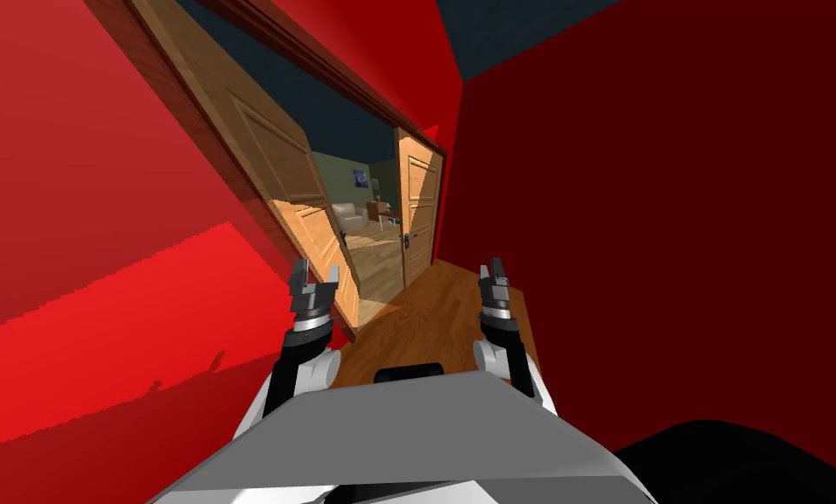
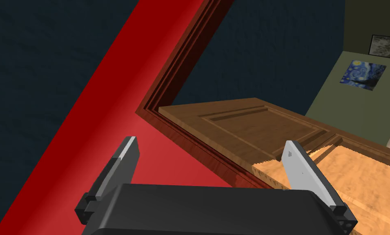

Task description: Push the door open

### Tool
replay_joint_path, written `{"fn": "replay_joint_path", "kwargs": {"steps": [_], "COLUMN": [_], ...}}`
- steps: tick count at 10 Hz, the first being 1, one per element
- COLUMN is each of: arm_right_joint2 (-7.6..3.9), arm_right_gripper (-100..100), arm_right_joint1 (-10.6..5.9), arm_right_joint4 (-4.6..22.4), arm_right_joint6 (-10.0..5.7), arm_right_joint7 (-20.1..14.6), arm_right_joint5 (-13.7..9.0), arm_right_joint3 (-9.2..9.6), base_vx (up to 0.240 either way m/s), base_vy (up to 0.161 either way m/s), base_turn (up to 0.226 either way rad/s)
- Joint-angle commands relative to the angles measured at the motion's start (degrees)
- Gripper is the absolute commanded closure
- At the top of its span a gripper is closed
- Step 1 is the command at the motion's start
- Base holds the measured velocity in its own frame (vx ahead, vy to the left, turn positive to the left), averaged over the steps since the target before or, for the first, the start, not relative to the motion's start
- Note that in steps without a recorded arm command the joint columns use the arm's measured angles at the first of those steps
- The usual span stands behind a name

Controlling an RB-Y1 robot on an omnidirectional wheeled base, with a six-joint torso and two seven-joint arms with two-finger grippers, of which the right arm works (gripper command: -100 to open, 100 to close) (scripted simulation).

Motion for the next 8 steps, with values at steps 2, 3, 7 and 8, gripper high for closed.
{"fn": "replay_joint_path", "kwargs": {"steps": [2, 3, 7, 8], "arm_right_joint2": [-1.24, -1.65, -3.53, -4.0], "arm_right_gripper": [-100, -100, -100, -100], "arm_right_joint1": [-1.41, -1.94, -4.94, -5.89], "arm_right_joint4": [2.3, 3.2, 8.2, 9.7], "arm_right_joint6": [0.27, 0.36, 0.93, 1.11], "arm_right_joint7": [-0.7, -0.9, -2.3, -2.7], "arm_right_joint5": [0.1, 0.2, 0.4, 0.5], "arm_right_joint3": [0.42, 0.58, 1.47, 1.76], "base_vx": [0.136, 0.138, 0.153, 0.172], "base_vy": [0.004, -0.082, -0.1, -0.067], "base_turn": [0.089, 0.064, 0.092, 0.149]}}
